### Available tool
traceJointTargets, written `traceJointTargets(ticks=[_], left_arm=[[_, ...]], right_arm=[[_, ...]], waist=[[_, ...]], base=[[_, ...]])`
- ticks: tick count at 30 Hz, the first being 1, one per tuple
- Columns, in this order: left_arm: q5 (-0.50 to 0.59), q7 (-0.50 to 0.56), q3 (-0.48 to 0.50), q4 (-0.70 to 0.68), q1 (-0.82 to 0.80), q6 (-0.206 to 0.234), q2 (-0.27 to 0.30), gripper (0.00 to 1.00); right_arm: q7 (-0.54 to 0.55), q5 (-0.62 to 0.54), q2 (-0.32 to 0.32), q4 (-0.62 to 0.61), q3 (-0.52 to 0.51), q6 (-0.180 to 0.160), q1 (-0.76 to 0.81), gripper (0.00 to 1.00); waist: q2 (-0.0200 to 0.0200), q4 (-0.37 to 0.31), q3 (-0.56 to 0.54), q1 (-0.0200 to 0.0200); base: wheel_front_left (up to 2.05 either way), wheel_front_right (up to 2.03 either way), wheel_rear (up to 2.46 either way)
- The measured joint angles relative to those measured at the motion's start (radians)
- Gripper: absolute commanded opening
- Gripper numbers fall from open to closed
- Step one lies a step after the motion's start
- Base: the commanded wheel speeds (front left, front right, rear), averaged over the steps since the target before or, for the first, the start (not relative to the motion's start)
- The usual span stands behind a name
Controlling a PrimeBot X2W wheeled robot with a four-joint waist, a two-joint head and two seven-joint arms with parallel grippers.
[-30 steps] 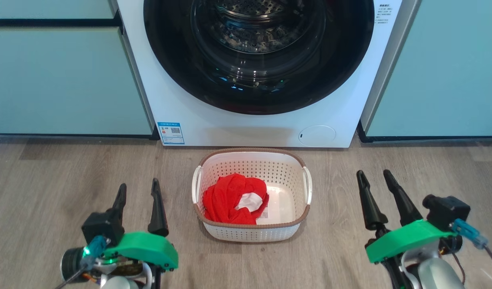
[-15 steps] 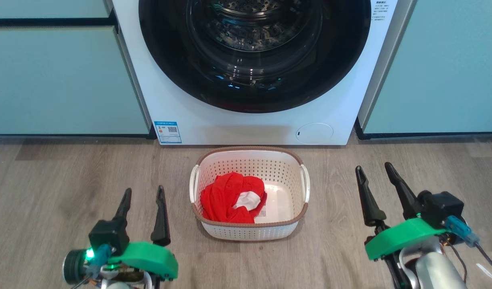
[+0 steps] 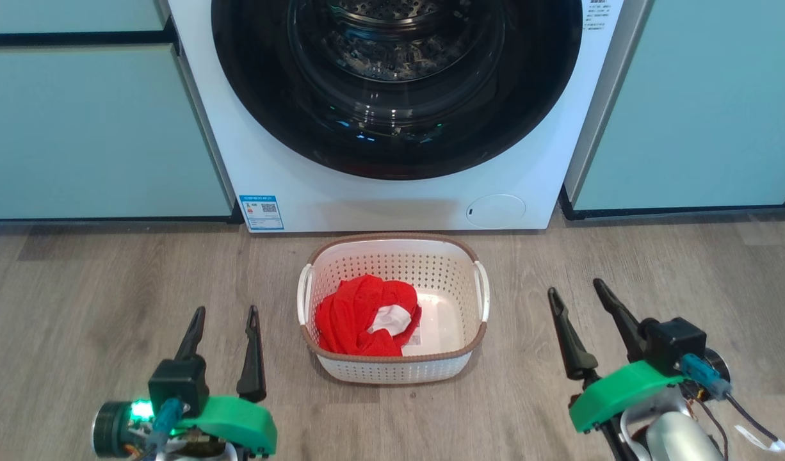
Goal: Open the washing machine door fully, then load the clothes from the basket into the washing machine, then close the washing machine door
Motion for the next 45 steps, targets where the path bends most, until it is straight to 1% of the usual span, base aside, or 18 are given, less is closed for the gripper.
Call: traceJointTargets(ticks=[2, 5, 11, 13, 19, 21, 25, 27, 29, 30, 37, 45], left_arm=[[-0.001, 0.000, 0.001, 0.006, 0.000, -0.001, 0.000, 1.00], [-0.034, 0.000, 0.002, 0.037, 0.000, -0.020, -0.001, 1.00], [-0.082, 0.000, 0.006, 0.100, 0.000, -0.032, -0.002, 1.00], [-0.082, 0.000, 0.007, 0.106, 0.000, -0.041, -0.002, 1.00], [-0.088, 0.000, 0.013, 0.114, 0.000, -0.041, -0.002, 1.00], [-0.088, 0.000, 0.013, 0.114, 0.000, -0.050, -0.002, 1.00], [-0.088, 0.000, 0.014, 0.109, -0.001, -0.053, -0.002, 1.00], [-0.089, 0.000, 0.016, 0.107, -0.001, -0.059, -0.002, 1.00], [-0.110, 0.000, 0.015, 0.101, -0.001, -0.076, -0.003, 1.00], [-0.106, 0.000, 0.015, 0.100, -0.001, -0.076, -0.003, 1.00], [-0.102, 0.000, 0.022, 0.094, -0.001, -0.084, -0.003, 1.00], [-0.102, 0.000, 0.025, 0.096, 0.001, -0.084, -0.002, 1.00]], right_arm=[[0.000, 0.003, 0.000, 0.015, -0.002, 0.000, -0.007, 1.00], [0.000, 0.008, 0.000, 0.025, -0.002, 0.000, -0.015, 1.00], [0.000, 0.018, 0.000, 0.029, -0.002, 0.000, -0.016, 1.00], [0.000, 0.018, 0.000, 0.029, -0.004, 0.000, -0.016, 1.00], [0.000, 0.024, 0.000, 0.029, -0.006, 0.000, -0.016, 1.00], [0.000, 0.025, 0.000, 0.029, -0.006, 0.000, -0.016, 1.00], [0.000, 0.025, 0.000, 0.029, -0.006, 0.000, -0.016, 1.00], [0.000, 0.024, 0.000, 0.028, -0.007, 0.000, -0.016, 1.00], [0.000, 0.023, 0.000, 0.027, -0.008, 0.000, -0.016, 1.00], [0.000, 0.021, 0.000, 0.027, -0.008, 0.000, -0.016, 1.00], [0.000, 0.015, 0.000, 0.027, -0.020, 0.000, -0.016, 1.00], [0.000, 0.015, 0.001, 0.022, -0.021, 0.000, -0.016, 1.00]], waist=[[0.0000, -0.001, 0.001, 0.0000], [0.0000, -0.002, 0.002, 0.0000], [0.0000, -0.004, 0.000, 0.0000], [0.0000, -0.004, 0.000, 0.0000], [0.0000, -0.004, 0.000, 0.0000], [0.0000, -0.005, 0.000, 0.0000], [0.0000, -0.005, 0.001, 0.0000], [0.0000, -0.005, 0.001, 0.0000], [0.0000, -0.006, 0.000, 0.0000], [0.0000, -0.006, 0.000, 0.0000], [0.0000, -0.009, -0.002, 0.0000], [0.0000, -0.009, -0.005, 0.0000]], base=[[0.00, 0.00, 0.00], [0.00, 0.00, 0.00], [0.00, 0.00, 0.00], [0.00, 0.00, 0.00], [0.00, 0.00, 0.00], [0.00, 0.00, 0.00], [0.00, 0.00, 0.00], [0.00, 0.00, 0.00], [0.00, 0.00, 0.00], [0.26, 0.26, -0.52], [0.57, 0.57, -1.15], [1.11, 1.11, -2.23]])
